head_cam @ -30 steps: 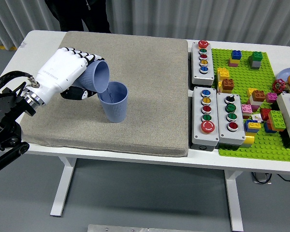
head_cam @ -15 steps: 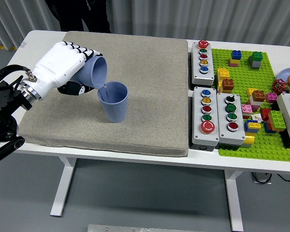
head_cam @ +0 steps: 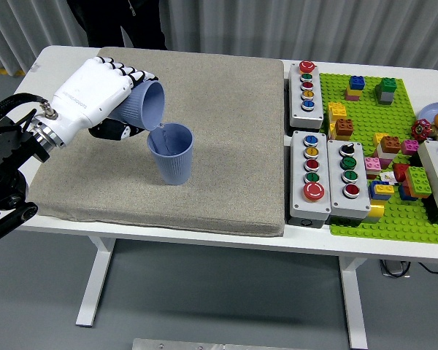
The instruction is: Pick cup pour cup place
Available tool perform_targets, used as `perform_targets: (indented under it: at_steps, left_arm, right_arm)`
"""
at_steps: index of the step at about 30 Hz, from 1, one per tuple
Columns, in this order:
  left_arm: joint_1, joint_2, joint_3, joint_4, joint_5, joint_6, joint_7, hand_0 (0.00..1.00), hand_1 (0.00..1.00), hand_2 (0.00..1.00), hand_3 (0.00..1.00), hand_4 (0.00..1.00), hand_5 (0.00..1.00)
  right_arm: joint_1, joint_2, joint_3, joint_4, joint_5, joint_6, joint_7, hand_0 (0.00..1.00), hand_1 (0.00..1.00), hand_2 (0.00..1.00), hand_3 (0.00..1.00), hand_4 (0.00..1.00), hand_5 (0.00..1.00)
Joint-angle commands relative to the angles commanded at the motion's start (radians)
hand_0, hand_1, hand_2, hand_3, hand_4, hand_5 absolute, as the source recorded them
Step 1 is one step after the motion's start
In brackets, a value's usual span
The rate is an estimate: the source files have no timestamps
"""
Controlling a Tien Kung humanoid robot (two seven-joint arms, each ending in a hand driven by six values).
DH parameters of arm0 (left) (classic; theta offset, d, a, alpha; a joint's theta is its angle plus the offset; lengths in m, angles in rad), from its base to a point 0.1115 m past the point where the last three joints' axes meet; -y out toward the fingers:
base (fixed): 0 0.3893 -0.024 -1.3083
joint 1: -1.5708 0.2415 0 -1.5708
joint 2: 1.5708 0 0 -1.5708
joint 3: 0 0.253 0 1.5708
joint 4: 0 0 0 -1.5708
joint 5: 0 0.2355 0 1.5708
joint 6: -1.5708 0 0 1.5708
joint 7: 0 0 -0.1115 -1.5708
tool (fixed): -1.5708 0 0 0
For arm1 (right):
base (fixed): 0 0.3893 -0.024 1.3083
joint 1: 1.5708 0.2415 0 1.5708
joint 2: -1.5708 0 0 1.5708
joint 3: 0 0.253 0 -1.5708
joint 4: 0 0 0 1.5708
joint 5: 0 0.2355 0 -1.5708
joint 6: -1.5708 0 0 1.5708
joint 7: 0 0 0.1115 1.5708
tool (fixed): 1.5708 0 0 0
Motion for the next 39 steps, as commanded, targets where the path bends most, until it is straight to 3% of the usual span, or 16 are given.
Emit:
perform_targets:
  at_steps: [26,32,36,39]
  left_arm:
    - [0.012,0.0,-0.003,-0.006,-0.028,0.02,0.004,0.507,0.551,0.648,0.557,0.751,0.218]
    - [0.064,-0.043,-0.077,0.054,-0.259,0.09,-0.04,0.506,0.55,0.648,0.557,0.754,0.223]
    - [0.097,-0.095,-0.136,0.108,-0.429,0.151,-0.101,0.506,0.549,0.644,0.556,0.751,0.221]
    - [0.122,-0.154,-0.191,0.158,-0.553,0.198,-0.173,0.506,0.549,0.644,0.556,0.751,0.221]
  right_arm:
    - [-0.008,0.002,0.001,0.0,-0.006,-0.003,-0.002,0.706,0.633,0.583,0.568,0.002,0.059]
    - [-0.014,0.003,0.005,0.0,-0.017,-0.001,-0.003,0.706,0.633,0.583,0.568,0.002,0.059]
    - [-0.018,0.005,0.009,0.0,-0.025,0.0,-0.005,0.706,0.633,0.583,0.569,0.002,0.06]
    - [-0.019,0.005,0.01,0.0,-0.027,0.002,-0.004,0.706,0.633,0.583,0.569,0.002,0.06]
